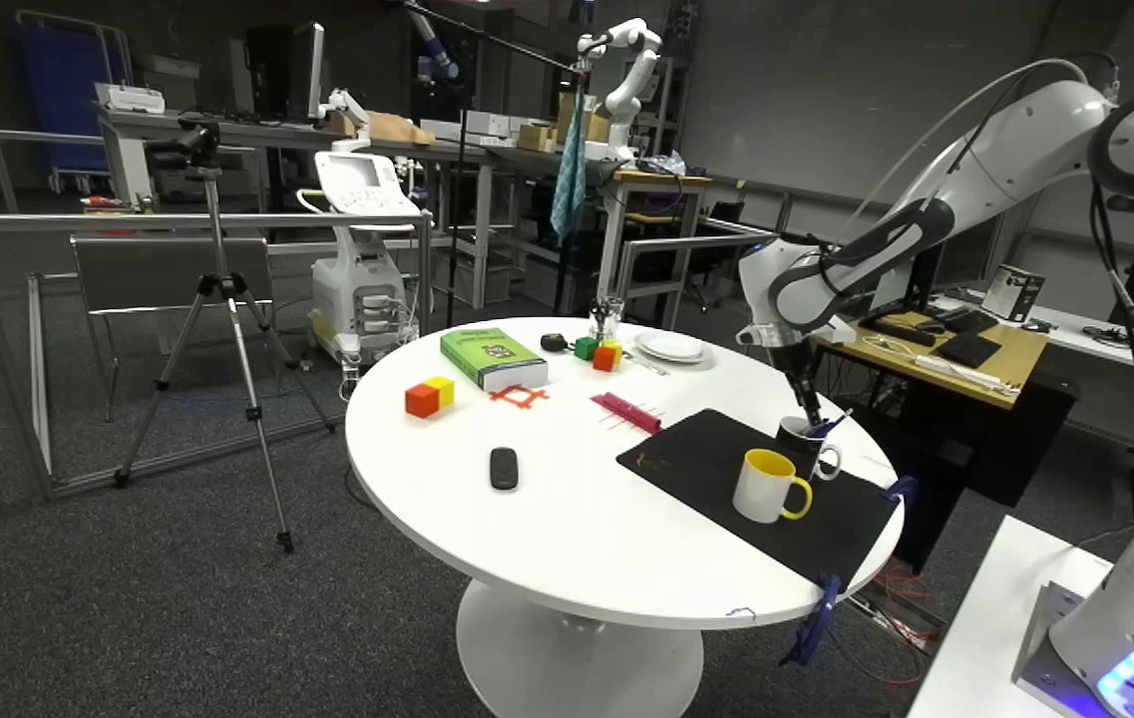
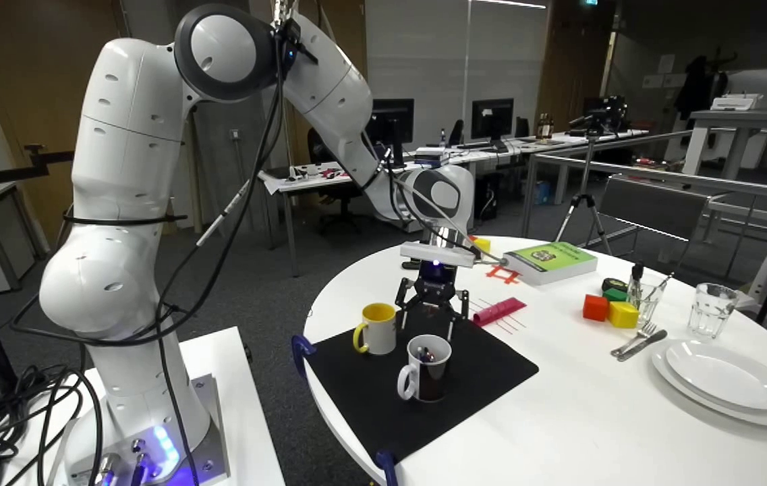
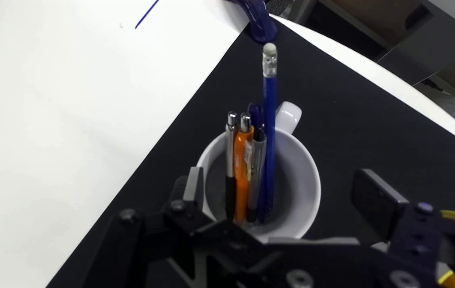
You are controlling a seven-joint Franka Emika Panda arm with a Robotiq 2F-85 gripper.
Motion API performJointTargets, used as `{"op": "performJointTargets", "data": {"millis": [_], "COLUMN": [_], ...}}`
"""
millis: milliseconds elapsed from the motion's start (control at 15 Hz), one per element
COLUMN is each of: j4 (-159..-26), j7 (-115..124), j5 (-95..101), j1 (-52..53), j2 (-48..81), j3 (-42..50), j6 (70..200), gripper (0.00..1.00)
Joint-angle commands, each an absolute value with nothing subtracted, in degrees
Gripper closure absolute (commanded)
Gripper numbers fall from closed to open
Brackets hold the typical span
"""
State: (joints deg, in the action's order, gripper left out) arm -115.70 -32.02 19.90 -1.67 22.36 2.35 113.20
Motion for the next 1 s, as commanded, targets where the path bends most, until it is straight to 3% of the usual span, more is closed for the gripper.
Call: {"op": "performJointTargets", "data": {"millis": [0,333,467,933], "j4": [-113.9,-113.2,-112.8,-112.3], "j7": [-30.7,-30.6,-30.6,-30.8], "j5": [21.2,21.2,21.2,21.2], "j1": [-2.6,-2.5,-2.5,-2.6], "j2": [23.9,25.2,25.5,25.7], "j3": [1.8,1.7,1.7,1.8], "j6": [113.4,113.0,112.9,112.3], "gripper": [0.0,0.05,0.29,0.81]}}
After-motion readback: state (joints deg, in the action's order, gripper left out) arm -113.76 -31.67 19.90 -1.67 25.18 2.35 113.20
